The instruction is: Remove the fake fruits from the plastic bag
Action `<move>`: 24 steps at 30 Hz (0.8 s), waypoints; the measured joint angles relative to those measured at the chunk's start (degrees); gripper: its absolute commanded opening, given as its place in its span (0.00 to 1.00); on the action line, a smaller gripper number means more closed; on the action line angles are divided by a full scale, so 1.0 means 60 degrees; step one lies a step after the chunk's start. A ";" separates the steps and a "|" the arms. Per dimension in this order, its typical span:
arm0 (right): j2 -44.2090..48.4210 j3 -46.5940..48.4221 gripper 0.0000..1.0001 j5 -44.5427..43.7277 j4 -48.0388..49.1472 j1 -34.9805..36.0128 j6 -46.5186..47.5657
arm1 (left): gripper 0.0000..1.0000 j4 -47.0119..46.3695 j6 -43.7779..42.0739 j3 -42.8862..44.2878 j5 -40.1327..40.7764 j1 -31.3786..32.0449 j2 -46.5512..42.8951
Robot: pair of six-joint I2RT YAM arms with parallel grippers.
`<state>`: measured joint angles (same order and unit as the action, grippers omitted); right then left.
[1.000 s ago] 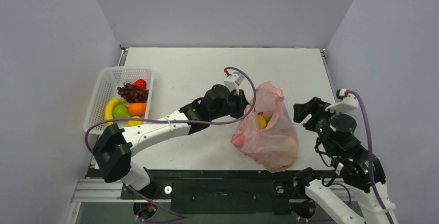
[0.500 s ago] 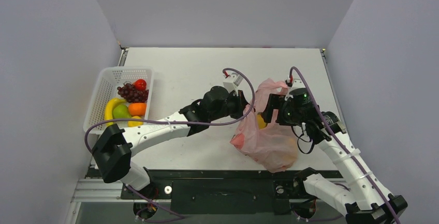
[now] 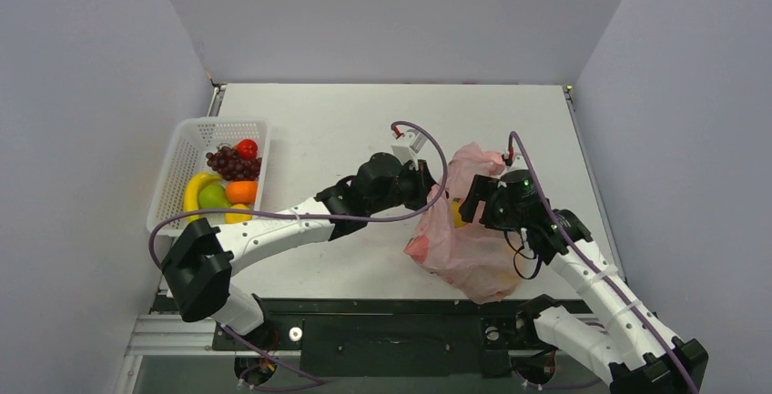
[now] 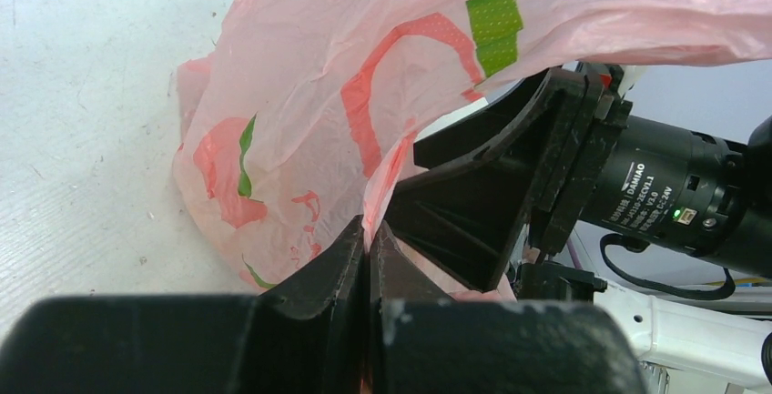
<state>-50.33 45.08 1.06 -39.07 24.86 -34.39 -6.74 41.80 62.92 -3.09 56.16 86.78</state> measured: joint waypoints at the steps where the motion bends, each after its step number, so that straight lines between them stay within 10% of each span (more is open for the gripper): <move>1: 0.0015 0.0000 0.78 -0.0215 0.0004 0.0000 -0.0047 | 0.00 0.0000 0.0000 0.0000 0.0000 0.0000 0.0000; 7: -0.0164 -0.0149 0.76 -0.1370 0.0080 0.0044 -0.0492 | 0.00 -0.0022 0.0004 -0.0025 0.0000 0.0004 -0.0069; 14: -0.0568 -0.0659 0.02 -0.2226 0.0215 0.0248 -0.0962 | 0.00 -0.0058 0.0000 -0.0069 0.0011 0.0029 -0.0200; 24: 0.0302 0.2208 0.00 -0.3333 -0.1188 -0.2623 0.0120 | 0.00 0.0000 -0.0036 -0.1359 0.1016 -0.0284 -0.1719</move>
<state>-48.51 58.33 -18.94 -46.19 9.13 -33.67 -6.74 41.58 54.76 3.01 54.46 76.47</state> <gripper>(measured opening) 0.004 0.004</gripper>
